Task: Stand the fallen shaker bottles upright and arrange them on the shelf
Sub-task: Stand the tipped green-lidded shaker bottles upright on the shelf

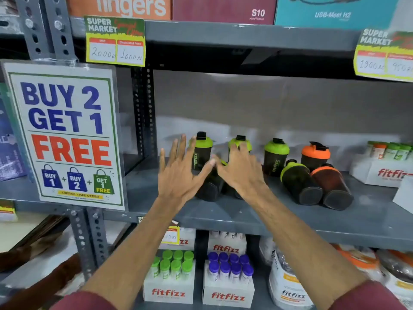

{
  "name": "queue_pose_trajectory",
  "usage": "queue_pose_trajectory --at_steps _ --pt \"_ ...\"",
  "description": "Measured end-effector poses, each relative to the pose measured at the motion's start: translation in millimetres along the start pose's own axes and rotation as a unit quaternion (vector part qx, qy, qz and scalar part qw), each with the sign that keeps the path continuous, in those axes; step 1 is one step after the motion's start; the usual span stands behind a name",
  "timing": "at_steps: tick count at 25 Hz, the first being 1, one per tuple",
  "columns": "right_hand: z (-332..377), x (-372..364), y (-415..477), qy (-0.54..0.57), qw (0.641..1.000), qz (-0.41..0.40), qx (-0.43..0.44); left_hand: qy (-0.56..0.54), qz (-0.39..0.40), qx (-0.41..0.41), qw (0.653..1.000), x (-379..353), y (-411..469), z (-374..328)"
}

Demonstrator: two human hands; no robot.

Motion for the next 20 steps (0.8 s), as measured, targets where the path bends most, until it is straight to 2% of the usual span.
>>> queue_pose_trajectory --at_steps 3,7,10,14,16,20 --pt "4.5 -34.9 -1.2 -0.044 0.995 0.089 -0.017 -0.003 0.138 0.037 0.99 -34.0 -24.2 25.3" --pt "7.1 -65.9 -2.3 0.003 0.985 0.163 -0.059 -0.003 0.268 0.074 0.96 -67.0 -40.8 43.2" --pt "9.1 -77.0 1.2 0.051 0.976 0.193 -0.088 0.018 0.31 0.084 0.947 -76.2 -43.5 44.7" --pt "4.9 -85.8 0.5 0.091 0.97 0.199 -0.103 0.057 0.322 0.076 0.942 -77.9 -44.3 46.3" --pt "4.1 -83.6 0.4 0.113 0.97 0.186 -0.104 0.066 0.329 0.076 0.939 -79.9 -44.7 47.6" --pt "9.9 -72.7 0.7 0.153 0.979 0.109 -0.077 0.072 0.332 0.075 0.937 -83.2 -45.2 49.7"
Point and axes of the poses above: each hand's wrist, its own y-axis towards the middle knuckle, its own x-axis out of the back of the hand, z = x × y, the point moved 9 cm from there along y, towards the middle knuckle, and after that the axes turned 7 degrees about -z, right-handed, at the moved point
